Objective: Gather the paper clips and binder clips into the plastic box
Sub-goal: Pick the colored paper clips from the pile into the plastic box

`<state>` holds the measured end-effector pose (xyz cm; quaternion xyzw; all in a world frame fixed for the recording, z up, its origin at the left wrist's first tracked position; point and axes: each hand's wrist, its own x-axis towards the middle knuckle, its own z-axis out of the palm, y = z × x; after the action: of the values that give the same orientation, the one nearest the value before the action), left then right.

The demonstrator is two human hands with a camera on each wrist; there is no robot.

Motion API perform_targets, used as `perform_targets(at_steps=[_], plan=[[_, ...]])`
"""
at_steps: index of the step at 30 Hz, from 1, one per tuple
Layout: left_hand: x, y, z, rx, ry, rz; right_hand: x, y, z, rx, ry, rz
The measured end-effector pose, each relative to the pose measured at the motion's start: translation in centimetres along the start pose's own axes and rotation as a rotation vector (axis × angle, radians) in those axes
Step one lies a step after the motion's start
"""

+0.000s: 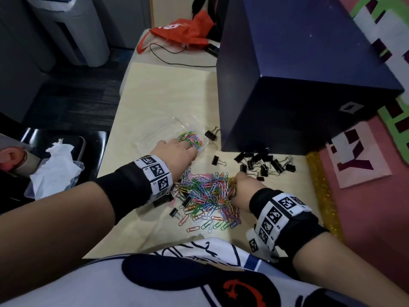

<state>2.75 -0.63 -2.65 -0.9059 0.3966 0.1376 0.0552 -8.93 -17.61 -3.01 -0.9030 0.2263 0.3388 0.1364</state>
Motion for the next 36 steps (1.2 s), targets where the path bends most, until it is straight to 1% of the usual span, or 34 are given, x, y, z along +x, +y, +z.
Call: perform_targets(at_steps=[2,4,7,9,11,18,23,27,30,34,36], plan=[[-0.1,0.1,-0.1,0.050,0.027,-0.008,0.0,-0.2,-0.1,0.004,-0.002,0.002],[-0.4,0.8,-0.4,0.080,0.019,0.037,-0.3,-0.2,-0.5,-0.006,-0.003,0.040],[-0.7,2.8,-0.2,0.066,-0.079,0.171,-0.8,0.1,-0.5,-0.064,-0.077,0.092],[-0.8,4.0,0.5,0.067,-0.143,0.203,-1.0,0.2,0.2,-0.075,-0.093,0.072],[-0.7,4.6,1.3,0.081,-0.173,0.190,-0.9,-0.1,1.1,-0.037,-0.053,0.030],[0.2,4.9,1.2,0.035,-0.164,0.149,-0.4,-1.0,2.2,0.087,0.133,-0.127],[0.4,4.5,1.3,0.020,-0.170,0.167,-0.2,-1.0,2.1,0.113,0.180,-0.149],[0.5,4.3,1.2,-0.007,-0.180,0.172,0.2,-1.0,1.6,0.110,0.176,-0.111],[0.6,4.0,0.4,-0.052,-0.182,0.160,0.4,-1.2,1.1,0.105,0.135,-0.072],[0.7,2.6,-0.3,-0.170,-0.106,0.138,0.5,-1.6,0.9,0.105,0.069,-0.086],[0.8,1.8,-0.7,-0.236,-0.073,0.121,0.6,-1.8,1.1,0.067,0.071,-0.102]])
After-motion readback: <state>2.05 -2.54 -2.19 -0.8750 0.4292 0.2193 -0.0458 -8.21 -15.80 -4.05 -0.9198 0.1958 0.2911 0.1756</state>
